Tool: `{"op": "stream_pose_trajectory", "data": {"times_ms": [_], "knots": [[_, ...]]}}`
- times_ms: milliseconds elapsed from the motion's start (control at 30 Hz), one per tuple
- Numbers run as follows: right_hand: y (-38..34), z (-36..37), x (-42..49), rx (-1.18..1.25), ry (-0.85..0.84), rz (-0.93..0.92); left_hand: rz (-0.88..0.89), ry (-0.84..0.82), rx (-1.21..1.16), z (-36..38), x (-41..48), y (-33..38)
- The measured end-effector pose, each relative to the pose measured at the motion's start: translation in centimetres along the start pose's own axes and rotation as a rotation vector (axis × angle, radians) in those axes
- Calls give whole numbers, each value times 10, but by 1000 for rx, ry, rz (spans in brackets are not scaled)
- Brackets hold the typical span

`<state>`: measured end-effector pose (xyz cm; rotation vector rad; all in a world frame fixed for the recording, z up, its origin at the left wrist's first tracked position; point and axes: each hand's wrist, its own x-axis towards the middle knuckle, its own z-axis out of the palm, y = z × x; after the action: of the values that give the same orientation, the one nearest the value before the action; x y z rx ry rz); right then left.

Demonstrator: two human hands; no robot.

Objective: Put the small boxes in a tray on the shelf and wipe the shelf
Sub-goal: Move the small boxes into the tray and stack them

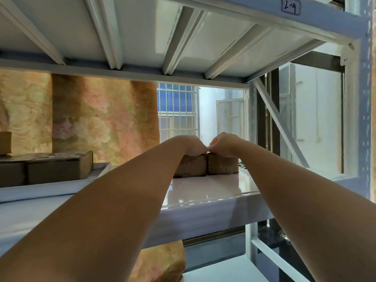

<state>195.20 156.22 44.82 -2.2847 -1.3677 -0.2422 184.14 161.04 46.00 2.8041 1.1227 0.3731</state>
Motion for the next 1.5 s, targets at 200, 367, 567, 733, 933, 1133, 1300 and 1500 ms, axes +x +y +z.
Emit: {"op": "stream_pose_trajectory", "data": {"times_ms": [200, 367, 567, 733, 933, 1133, 1300, 1500], "knots": [[-13, -2, -3, -23, -39, 96, -95, -81, -260, 1, -6, -7], [-27, -16, -23, -31, -164, 142, -129, -60, -301, -3, -3, -16], [-33, -27, -39, 105, -280, 218, -97, 105, -359, 2, 2, -21], [-30, -20, -35, 203, -231, 236, -118, 265, -321, 2, 3, -30], [-29, 9, -24, 54, 6, 228, -153, 397, -498, -2, -4, -40], [-42, 27, -25, 143, 187, 277, -141, 569, -629, -15, -19, -53], [-65, 26, -30, 90, 366, 226, -94, 569, -809, -30, -33, -69], [-95, 13, -32, 131, 460, 144, -70, 524, -976, -44, -50, -90]]}}
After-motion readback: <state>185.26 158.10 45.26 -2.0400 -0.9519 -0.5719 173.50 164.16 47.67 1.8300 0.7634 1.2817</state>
